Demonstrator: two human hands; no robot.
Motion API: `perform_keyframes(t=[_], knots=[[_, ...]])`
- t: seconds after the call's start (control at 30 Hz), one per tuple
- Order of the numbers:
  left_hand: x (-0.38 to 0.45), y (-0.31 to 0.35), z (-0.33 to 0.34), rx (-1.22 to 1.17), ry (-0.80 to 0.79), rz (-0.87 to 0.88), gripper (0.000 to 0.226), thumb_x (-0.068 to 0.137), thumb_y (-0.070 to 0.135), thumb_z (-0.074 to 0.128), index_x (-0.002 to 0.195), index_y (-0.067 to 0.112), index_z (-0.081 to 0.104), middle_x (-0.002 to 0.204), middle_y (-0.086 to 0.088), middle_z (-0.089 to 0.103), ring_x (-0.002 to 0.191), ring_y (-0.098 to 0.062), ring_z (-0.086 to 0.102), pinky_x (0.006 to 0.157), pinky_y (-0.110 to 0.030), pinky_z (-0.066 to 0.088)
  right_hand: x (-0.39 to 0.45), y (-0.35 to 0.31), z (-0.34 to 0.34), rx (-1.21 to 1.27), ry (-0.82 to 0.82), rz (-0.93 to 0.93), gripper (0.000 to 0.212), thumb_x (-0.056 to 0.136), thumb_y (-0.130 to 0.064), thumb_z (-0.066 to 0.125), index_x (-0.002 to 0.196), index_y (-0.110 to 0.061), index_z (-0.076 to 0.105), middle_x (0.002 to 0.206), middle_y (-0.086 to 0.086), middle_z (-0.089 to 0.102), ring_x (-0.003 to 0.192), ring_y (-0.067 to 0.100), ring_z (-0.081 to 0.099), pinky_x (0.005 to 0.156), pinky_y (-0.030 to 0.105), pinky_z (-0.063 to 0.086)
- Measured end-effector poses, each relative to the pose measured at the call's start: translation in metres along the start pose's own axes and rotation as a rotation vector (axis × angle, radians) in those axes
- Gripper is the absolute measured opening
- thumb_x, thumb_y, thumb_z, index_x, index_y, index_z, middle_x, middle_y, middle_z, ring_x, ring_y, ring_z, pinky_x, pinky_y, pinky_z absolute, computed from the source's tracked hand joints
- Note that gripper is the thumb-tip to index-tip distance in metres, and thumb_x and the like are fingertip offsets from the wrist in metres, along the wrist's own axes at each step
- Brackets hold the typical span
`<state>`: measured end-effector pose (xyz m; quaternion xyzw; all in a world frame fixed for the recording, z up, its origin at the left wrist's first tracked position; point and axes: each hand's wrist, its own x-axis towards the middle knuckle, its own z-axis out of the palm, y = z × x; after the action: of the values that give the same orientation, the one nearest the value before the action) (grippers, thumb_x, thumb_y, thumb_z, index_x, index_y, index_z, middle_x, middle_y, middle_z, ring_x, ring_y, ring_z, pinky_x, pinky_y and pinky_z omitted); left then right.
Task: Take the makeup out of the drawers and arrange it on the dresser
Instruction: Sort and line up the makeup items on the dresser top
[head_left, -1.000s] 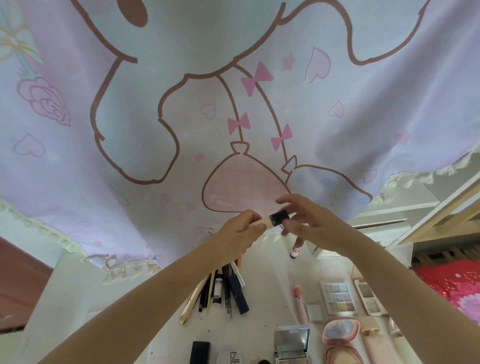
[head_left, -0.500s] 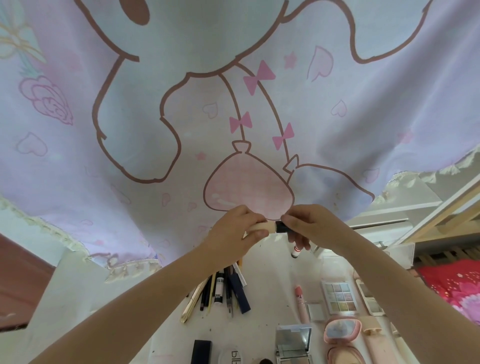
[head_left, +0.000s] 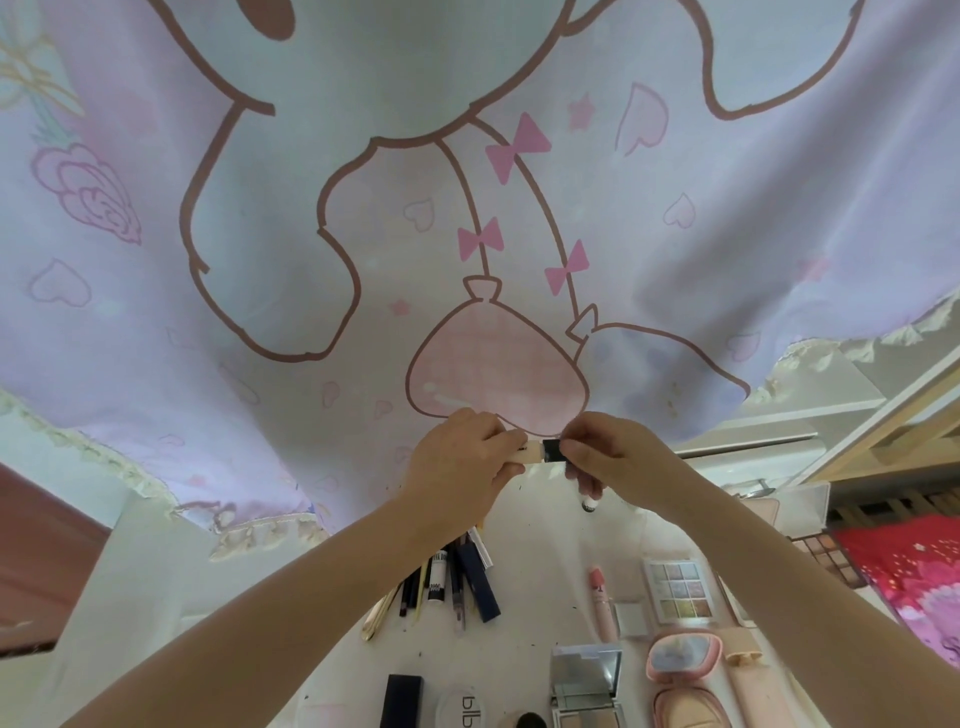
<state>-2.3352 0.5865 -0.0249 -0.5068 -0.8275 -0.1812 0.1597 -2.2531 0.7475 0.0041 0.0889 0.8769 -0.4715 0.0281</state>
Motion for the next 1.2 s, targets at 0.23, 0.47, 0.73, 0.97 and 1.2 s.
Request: perform_keyframes(t=[0.23, 0.47, 0.73, 0.97, 1.2], knots=[[-0.001, -0.002, 0.007, -0.016, -0.002, -0.042, 0.020, 0.060, 0.026, 0.070, 0.076, 0.014, 0.073, 0.062, 0.001, 0.066, 0.051, -0.015, 0.061, 0.048, -0.018, 0.050, 0.000, 0.003, 0.005, 0.065, 0.013, -0.015, 0.015, 0.089, -0.012, 0.053, 0.095, -0.023, 0.044, 0.087, -0.009, 0.055, 0.063, 0.003, 0.057, 0.051, 0.008, 0.045], [-0.003, -0.003, 0.010, -0.035, 0.013, -0.034, 0.025, 0.069, 0.034, 0.053, 0.072, 0.019, 0.073, 0.059, 0.006, 0.064, 0.049, -0.009, 0.058, 0.045, -0.013, 0.047, 0.002, 0.011, 0.007, 0.026, 0.028, -0.018, 0.023, 0.089, -0.002, 0.050, 0.082, -0.023, 0.050, 0.070, -0.007, 0.057, 0.048, -0.006, 0.054, 0.053, 0.007, 0.044], [-0.006, -0.007, 0.016, -0.045, -0.001, -0.016, 0.021, 0.057, 0.033, 0.064, 0.071, 0.020, 0.073, 0.057, 0.008, 0.063, 0.047, -0.006, 0.057, 0.044, -0.012, 0.045, 0.001, 0.020, 0.005, 0.162, 0.068, 0.010, 0.038, 0.082, 0.011, 0.052, 0.078, -0.026, 0.053, 0.074, -0.005, 0.061, 0.052, -0.003, 0.057, 0.059, 0.010, 0.046], [-0.007, -0.004, 0.027, -0.074, -0.060, -0.063, 0.023, 0.068, 0.037, 0.062, 0.077, 0.018, 0.072, 0.062, 0.006, 0.063, 0.053, -0.009, 0.060, 0.048, -0.016, 0.048, 0.004, 0.023, 0.009, 0.065, 0.072, -0.013, 0.038, 0.081, 0.008, 0.055, 0.079, -0.030, 0.053, 0.083, -0.001, 0.061, 0.057, -0.002, 0.057, 0.060, 0.005, 0.045], [-0.002, 0.007, 0.056, -0.227, -0.453, -0.328, 0.029, 0.094, 0.032, 0.046, 0.110, 0.011, 0.057, 0.099, -0.005, 0.059, 0.099, -0.020, 0.056, 0.077, -0.024, 0.037, 0.010, 0.044, 0.017, -0.247, 0.077, 0.012, 0.019, 0.083, -0.004, 0.057, 0.101, -0.009, 0.063, 0.080, -0.006, 0.055, 0.063, 0.009, 0.051, 0.062, 0.006, 0.037]])
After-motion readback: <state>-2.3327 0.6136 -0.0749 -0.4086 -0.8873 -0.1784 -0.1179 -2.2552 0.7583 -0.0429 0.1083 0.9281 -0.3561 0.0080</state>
